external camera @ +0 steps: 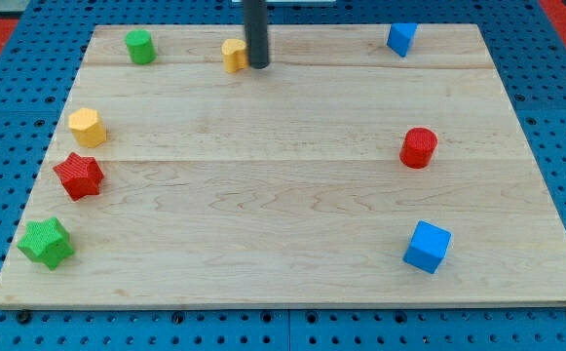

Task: Keep the yellow heart vertically below the green circle

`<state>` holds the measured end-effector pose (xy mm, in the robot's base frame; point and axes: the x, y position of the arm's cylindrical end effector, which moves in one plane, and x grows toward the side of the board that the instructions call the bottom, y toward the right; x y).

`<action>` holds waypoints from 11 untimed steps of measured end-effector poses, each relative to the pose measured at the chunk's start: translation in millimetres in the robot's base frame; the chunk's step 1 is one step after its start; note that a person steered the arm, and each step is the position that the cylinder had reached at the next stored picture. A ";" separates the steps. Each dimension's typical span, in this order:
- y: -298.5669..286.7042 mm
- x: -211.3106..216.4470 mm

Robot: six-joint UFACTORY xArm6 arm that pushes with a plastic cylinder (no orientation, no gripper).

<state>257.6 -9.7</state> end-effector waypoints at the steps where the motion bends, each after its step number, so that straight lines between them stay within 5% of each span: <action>1: -29.6 -29.9; 3: -149.9 33.0; 5: -93.1 0.2; 6: -91.8 52.7; 10: -148.8 26.8; 11: -170.3 47.9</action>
